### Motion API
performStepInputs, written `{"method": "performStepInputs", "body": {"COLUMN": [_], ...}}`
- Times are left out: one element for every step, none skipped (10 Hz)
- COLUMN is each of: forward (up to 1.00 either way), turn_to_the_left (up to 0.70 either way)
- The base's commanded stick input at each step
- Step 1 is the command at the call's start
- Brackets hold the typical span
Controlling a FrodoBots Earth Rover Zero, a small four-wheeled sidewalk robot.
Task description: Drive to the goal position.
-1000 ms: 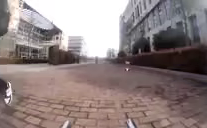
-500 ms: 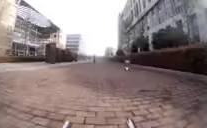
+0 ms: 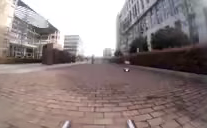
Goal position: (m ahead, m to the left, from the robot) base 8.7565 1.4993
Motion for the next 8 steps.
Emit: {"method": "performStepInputs", "body": {"forward": [0.7, 0.7, 0.7, 0.7, 0.7, 0.7, 0.7, 0.7], "turn_to_the_left": [-0.14, -0.08, 0.0, 0.0, 0.0, 0.0, 0.0, 0.0]}}
